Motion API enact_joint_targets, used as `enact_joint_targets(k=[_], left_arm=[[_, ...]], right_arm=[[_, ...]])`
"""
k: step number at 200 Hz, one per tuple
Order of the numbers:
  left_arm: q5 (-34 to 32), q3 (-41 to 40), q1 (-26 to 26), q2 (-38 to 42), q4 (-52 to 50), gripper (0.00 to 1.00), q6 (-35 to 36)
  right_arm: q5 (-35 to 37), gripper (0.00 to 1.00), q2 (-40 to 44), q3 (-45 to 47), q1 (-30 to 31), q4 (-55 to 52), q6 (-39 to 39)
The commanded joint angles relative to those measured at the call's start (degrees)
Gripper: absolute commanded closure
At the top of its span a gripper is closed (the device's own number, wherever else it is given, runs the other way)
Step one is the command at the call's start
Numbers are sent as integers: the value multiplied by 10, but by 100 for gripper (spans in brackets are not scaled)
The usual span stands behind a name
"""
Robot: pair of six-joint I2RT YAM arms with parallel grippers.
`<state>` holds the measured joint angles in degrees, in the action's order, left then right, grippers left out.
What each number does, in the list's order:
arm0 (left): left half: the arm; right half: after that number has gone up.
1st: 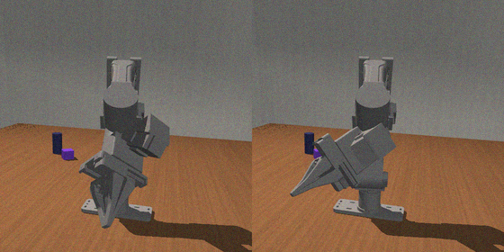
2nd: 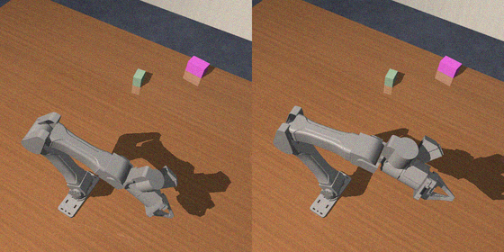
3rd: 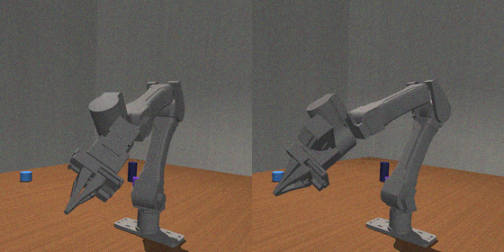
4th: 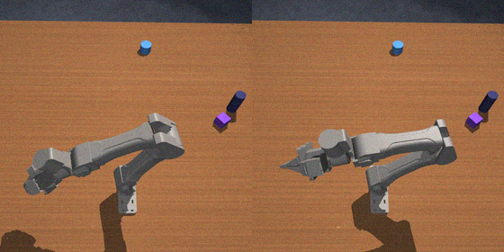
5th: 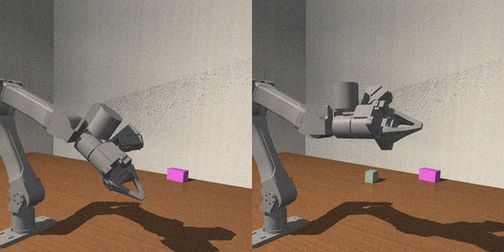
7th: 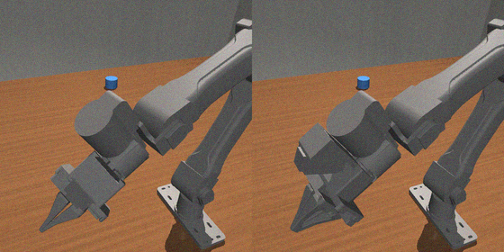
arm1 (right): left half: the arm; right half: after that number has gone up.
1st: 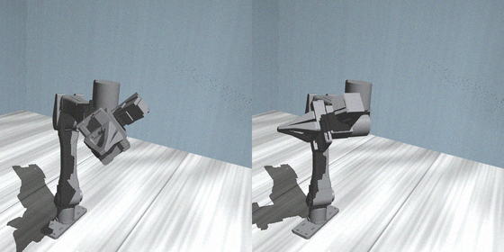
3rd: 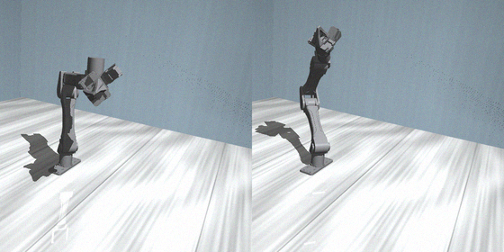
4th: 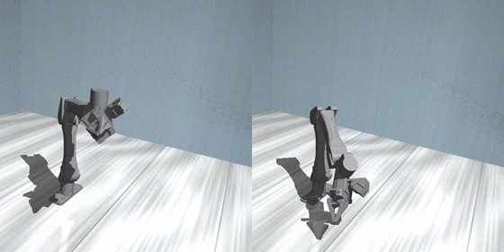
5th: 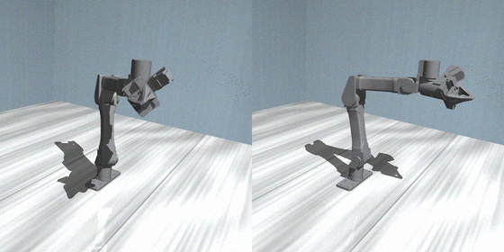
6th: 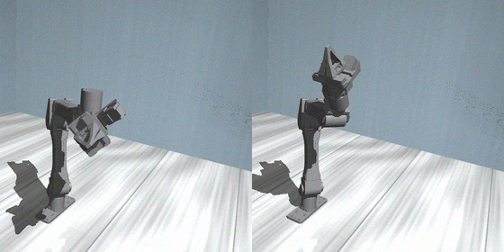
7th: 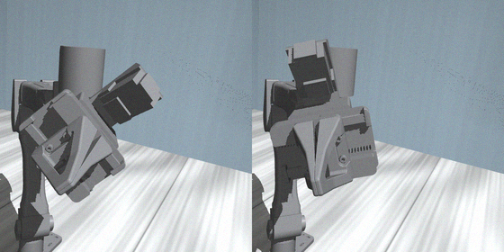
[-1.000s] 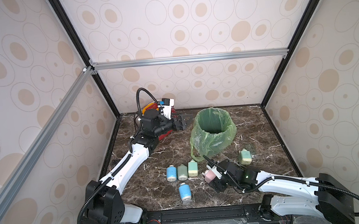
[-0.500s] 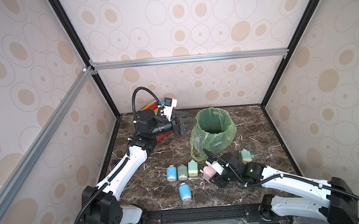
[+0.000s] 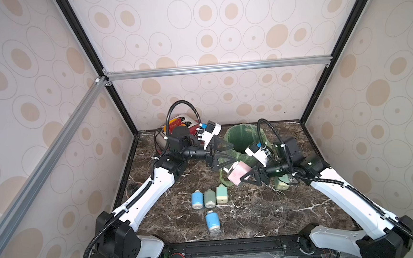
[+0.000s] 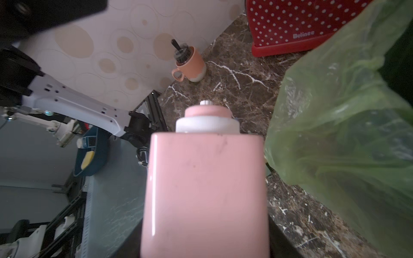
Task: Take out the pencil sharpener tray and clean the shavings
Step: Pick up the pencil sharpener from the center of the board.
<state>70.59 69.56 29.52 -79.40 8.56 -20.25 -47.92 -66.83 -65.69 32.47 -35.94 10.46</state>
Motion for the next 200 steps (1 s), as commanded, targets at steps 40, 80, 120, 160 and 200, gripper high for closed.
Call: enact_joint_targets(k=[40,80,120,160,200], left_arm=[[73,68,24,-32,-148,5,112],[75,93,34,-54,-190,6,123],[67,126,41,-71,-276,10,175],[56,142,43,-80,-314,18,196],[52,150,43,-83,-329,24,202]], right_arm=[[-173,70,-30,-52,-51,-28,-55],[-150,70,-37,-80,-51,-85,-119],[-161,70,-38,-69,-51,-44,-105],[-173,71,-45,-75,-51,-38,-106],[-169,70,-47,-76,-51,-39,-112]])
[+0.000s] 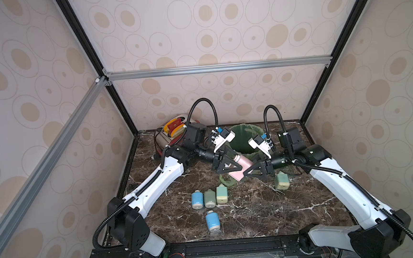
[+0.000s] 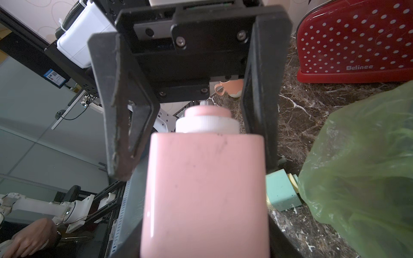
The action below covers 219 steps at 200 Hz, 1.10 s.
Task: Take out the pencil sharpener tray and clean the shavings
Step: Pick up the pencil sharpener from the center of the board.
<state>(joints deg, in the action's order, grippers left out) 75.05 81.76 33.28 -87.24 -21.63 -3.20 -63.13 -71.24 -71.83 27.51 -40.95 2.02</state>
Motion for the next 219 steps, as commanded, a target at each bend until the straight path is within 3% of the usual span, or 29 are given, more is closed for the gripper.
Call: enact_joint_targets(k=[1,29,60,87,106,127,144,147,161,181,219], left_arm=[[7,29,6,-4,-28,24,32],[7,33,6,-8,-37,29,36],[13,36,6,-13,-37,42,38],[16,42,6,-18,-38,48,34],[23,42,6,-17,-39,59,36],[13,41,6,-13,-39,79,42],[-30,39,6,-5,-40,93,48],[-39,39,6,-4,-40,94,49],[-70,37,4,2,-30,100,47],[-95,21,-1,19,21,100,15],[-125,-41,-33,58,183,100,-92]], right_arm=[[-17,70,-2,-14,-2,11,-28],[-13,70,-1,-16,-1,10,-33],[-17,69,-1,-15,-1,11,-40],[-20,65,5,5,-2,37,-43],[-21,62,4,18,-1,66,-33],[-20,45,7,33,-3,121,4],[-5,4,30,105,-6,290,124],[1,0,35,119,-6,324,142],[48,0,55,165,-6,411,201],[92,0,67,189,-7,454,242],[65,0,60,207,-6,523,292]])
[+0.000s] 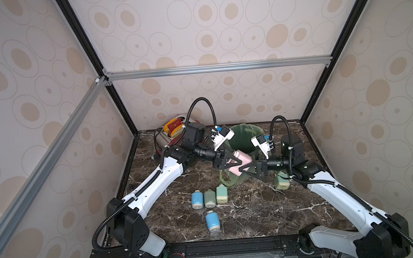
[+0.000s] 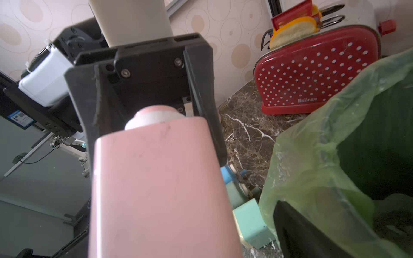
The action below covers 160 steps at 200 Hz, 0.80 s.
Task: Take out the pencil sharpener tray and clean the shavings
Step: Pick up the pencil sharpener from the center of the board, then open the container of the pencil sharpener.
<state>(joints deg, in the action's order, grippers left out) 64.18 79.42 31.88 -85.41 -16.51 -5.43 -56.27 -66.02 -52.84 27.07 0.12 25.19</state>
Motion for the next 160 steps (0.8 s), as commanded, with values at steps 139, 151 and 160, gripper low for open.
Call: enact_joint_targets(k=[139,151,160], left_arm=[[105,-71,-48,50,383,100,-244],[108,-71,-46,49,382,100,-244],[109,-70,-45,47,382,100,-244]], right_arm=[[-29,3,-14,50,9,290,92],[-31,5,-14,44,12,289,91],[-33,6,-14,41,16,289,88]])
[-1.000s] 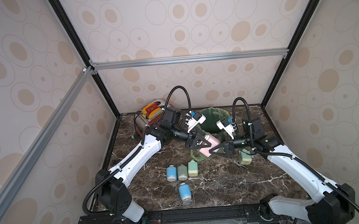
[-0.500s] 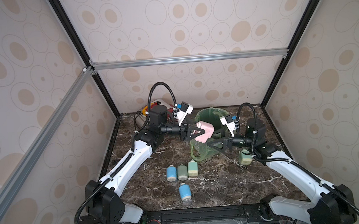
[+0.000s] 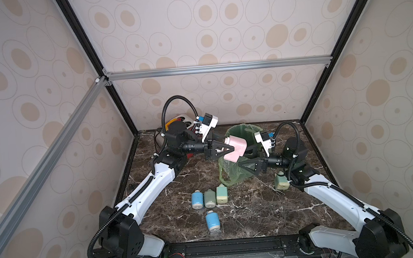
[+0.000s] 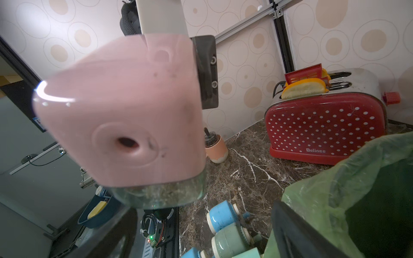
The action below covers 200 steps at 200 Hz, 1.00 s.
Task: Take out the pencil sharpener tray and clean the shavings
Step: Open the container of the pencil sharpener.
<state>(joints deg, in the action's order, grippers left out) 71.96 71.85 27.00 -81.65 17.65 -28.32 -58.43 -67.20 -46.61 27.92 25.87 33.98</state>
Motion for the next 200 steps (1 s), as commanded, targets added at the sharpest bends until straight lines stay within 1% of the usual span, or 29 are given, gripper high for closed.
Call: enact_joint_targets(k=[1,45,99,123,141,175,200], left_arm=[[31,5,4,10,41,100,-15],[40,10,10,4,34,100,-12],[47,17,17,3,2,100,8],[47,20,18,0,-6,100,12],[47,22,18,-3,-8,100,12],[48,21,17,-3,-10,100,14],[43,23,18,-2,-17,100,21]], right_arm=[[-11,6,-2,-22,8,31,0],[-7,10,1,-31,19,33,-1],[5,11,11,-37,25,37,-7],[11,13,16,-39,28,27,-17],[14,18,17,-39,28,24,-21],[13,31,20,-37,29,23,-22],[11,35,20,-39,29,8,-30]])
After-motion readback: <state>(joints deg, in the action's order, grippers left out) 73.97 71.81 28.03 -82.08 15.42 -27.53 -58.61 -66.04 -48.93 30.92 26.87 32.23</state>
